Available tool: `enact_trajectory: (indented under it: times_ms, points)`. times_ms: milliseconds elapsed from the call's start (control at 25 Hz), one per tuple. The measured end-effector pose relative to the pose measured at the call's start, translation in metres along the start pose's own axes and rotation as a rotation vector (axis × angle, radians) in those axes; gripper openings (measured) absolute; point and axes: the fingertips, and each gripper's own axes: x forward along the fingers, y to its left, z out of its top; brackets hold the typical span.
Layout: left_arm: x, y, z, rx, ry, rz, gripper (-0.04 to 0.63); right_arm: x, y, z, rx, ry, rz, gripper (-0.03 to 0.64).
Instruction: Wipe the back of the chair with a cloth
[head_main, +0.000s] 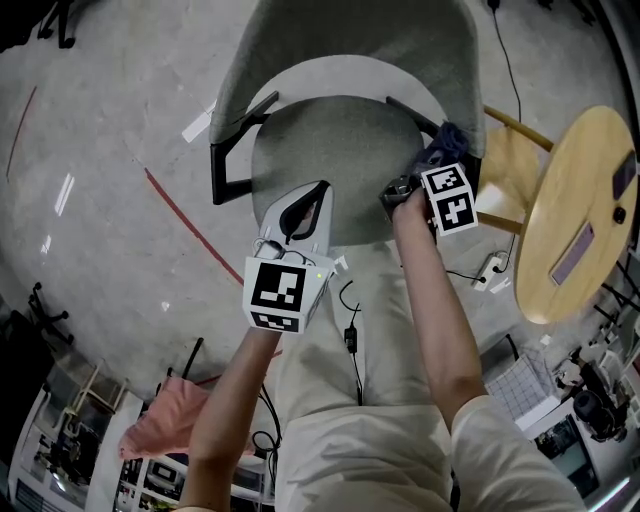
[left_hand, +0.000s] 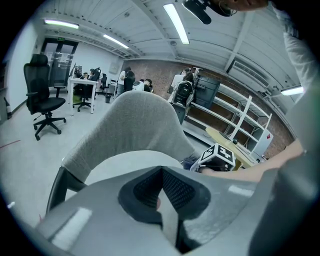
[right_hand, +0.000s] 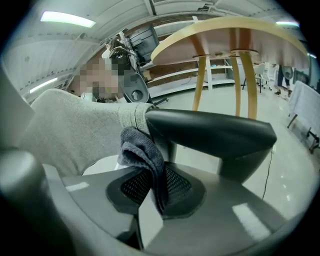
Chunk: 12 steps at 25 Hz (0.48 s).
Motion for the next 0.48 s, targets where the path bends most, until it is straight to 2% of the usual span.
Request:
enact_trajectory:
  times_ms: [480]
  points:
    - [-0.024, -0.016, 0.024, 0.004, -0.016, 0.021, 0.0, -0.047, 0.026, 0.003, -0.122, 0.086, 0.157, 0.074]
